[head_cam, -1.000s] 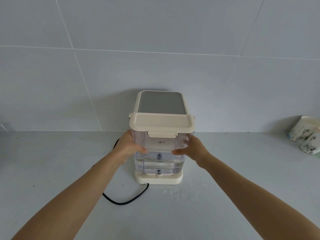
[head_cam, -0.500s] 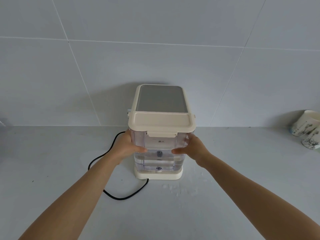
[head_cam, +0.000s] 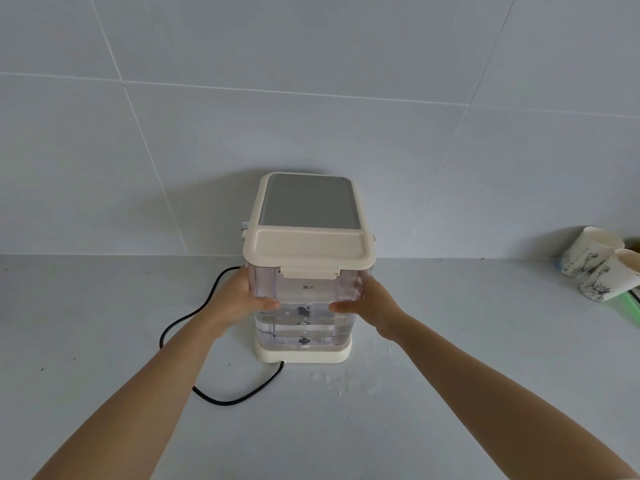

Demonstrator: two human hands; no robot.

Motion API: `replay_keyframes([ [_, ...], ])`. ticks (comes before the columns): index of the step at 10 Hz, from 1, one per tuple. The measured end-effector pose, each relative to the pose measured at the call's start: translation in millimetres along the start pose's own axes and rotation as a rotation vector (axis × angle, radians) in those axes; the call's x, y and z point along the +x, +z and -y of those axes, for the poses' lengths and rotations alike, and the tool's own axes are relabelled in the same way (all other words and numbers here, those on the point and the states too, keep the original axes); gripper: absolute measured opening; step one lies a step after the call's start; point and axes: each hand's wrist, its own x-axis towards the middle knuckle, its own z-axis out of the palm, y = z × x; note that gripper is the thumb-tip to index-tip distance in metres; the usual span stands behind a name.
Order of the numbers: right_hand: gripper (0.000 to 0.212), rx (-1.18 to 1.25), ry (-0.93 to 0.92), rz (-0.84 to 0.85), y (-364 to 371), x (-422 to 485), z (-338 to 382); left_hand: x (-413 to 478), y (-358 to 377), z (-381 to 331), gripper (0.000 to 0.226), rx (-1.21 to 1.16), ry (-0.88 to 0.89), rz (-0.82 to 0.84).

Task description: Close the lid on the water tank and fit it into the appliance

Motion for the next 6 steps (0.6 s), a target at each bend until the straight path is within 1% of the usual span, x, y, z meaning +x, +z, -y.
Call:
replay_keyframes([
  [1, 0.090, -0.017, 0.008, 0.006, 0.5, -0.2, 1.1, 1.8, 1.2, 2.9, 0.033, -0.024, 0.000, 0.010],
  [2, 0.092, -0.068, -0.008, 0.016, 0.8, -3.0, 3.2, -0.3, -0.3, 0.7, 0.057, -0.003, -0.029, 0.021],
  [3, 0.094, -0.109, -0.036, 0.028, -1.1, -9.0, 4.3, -4.2, -0.8, 2.2, 0.069, -0.005, -0.027, 0.022],
  [4, 0.100, -0.213, -0.056, 0.037, 0.3, -18.2, 7.0, -15.3, 6.9, 0.9, 0.077, -0.005, -0.030, -0.006],
  [5, 0.110, -0.324, -0.092, 0.011, -1.2, -24.3, 9.4, -27.7, 15.5, 2.6, 0.070, -0.005, 0.012, -0.076],
  [6, 0.110, -0.362, -0.110, -0.014, -10.9, -36.5, 16.9, -40.2, 18.2, 0.9, 0.073, -0.039, 0.062, -0.132],
])
